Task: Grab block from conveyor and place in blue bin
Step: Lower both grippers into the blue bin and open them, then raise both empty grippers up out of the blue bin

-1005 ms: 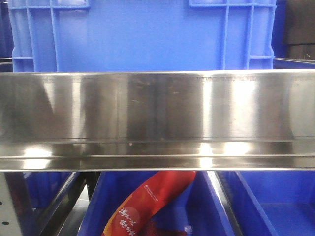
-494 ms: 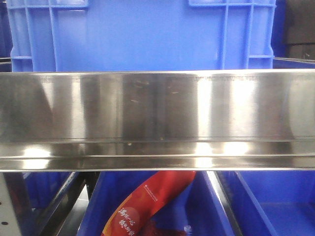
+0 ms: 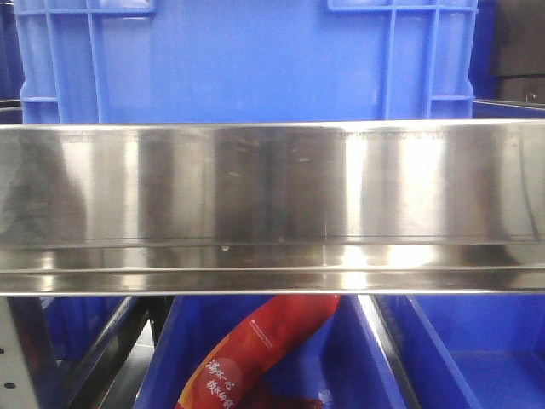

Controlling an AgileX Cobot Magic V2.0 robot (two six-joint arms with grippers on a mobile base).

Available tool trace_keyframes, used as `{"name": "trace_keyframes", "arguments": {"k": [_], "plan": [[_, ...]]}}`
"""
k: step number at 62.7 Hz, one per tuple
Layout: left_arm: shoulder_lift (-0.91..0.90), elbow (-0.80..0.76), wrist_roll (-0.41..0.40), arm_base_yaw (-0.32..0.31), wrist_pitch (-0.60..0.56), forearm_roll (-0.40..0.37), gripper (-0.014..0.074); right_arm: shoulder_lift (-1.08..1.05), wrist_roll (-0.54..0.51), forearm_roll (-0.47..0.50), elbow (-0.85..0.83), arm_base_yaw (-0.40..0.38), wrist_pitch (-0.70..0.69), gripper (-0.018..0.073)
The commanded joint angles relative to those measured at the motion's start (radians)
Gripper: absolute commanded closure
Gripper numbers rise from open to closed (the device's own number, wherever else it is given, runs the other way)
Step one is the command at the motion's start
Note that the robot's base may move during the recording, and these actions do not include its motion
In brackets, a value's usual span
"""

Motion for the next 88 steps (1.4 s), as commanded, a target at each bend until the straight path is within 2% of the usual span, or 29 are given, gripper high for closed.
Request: {"name": "trace_keyframes", "arguments": {"k": [1, 4, 14, 18, 27, 32, 44, 48, 51, 55, 58, 65, 68, 73, 77, 79, 83, 88], "plan": [[0.107, -0.087, -0.003, -0.023, -0.037, -0.003, 0.0708, 0.095, -0.005, 0.065, -0.074, 0.012, -0.036, 0.0715], [0.171, -0.144, -0.008, -0.025, -0.039, -0.029, 0.0708, 0.146, -0.005, 0.085, -0.113, 0.033, -0.036, 0.0715], [0.351, -0.306, -0.008, -0.025, -0.03, -0.199, 0.0708, 0.29, -0.005, 0.089, -0.233, 0.157, -0.036, 0.0715], [0.413, -0.356, -0.008, -0.025, -0.028, -0.208, 0.0708, 0.356, -0.005, 0.089, -0.282, 0.226, -0.036, 0.0715], [0.516, -0.417, -0.008, -0.025, -0.028, -0.238, 0.0708, 0.483, -0.005, 0.089, -0.368, 0.322, -0.038, 0.0715], [0.547, -0.419, -0.008, -0.025, -0.024, -0.272, 0.0708, 0.546, -0.005, 0.089, -0.4, 0.353, -0.044, 0.0715], [0.597, -0.419, -0.008, -0.025, 0.009, -0.275, 0.0708, 0.669, -0.005, 0.089, -0.437, 0.369, -0.051, 0.0713], [0.608, -0.419, -0.006, -0.025, 0.026, -0.275, 0.0708, 0.69, -0.005, 0.089, -0.438, 0.369, -0.062, 0.0677], [0.613, -0.419, 0.007, -0.025, 0.042, -0.271, 0.0707, 0.703, -0.005, 0.089, -0.438, 0.369, -0.066, 0.0617], [0.621, -0.419, 0.015, -0.025, 0.072, -0.27, 0.0706, 0.718, -0.005, 0.089, -0.438, 0.369, -0.066, 0.0503], [0.629, -0.419, 0.022, -0.025, 0.092, -0.27, 0.0695, 0.728, -0.005, 0.089, -0.438, 0.369, -0.066, 0.0383], [0.649, -0.419, 0.022, -0.025, 0.103, -0.27, 0.0555, 0.756, -0.005, 0.087, -0.438, 0.369, -0.079, 0.017], [0.654, -0.419, 0.022, -0.025, 0.103, -0.27, 0.0451, 0.763, -0.005, 0.087, -0.438, 0.369, -0.081, 0.0076], [0.658, -0.419, 0.022, -0.025, 0.101, -0.27, 0.0279, 0.765, -0.005, 0.087, -0.438, 0.369, -0.078, -0.0011], [0.658, -0.419, 0.022, -0.025, 0.099, -0.27, 0.015, 0.765, -0.005, 0.087, -0.438, 0.369, -0.075, -0.001], [0.658, -0.419, 0.022, -0.025, 0.097, -0.27, 0.0116, 0.763, -0.005, 0.087, -0.438, 0.369, -0.075, -0.001], [0.658, -0.419, 0.022, -0.025, 0.091, -0.27, 0.0094, 0.759, -0.005, 0.087, -0.438, 0.369, -0.074, -0.001], [0.651, -0.432, 0.022, -0.025, 0.096, -0.27, 0.012, 0.737, -0.005, 0.087, -0.438, 0.369, -0.057, -0.0005]]}}
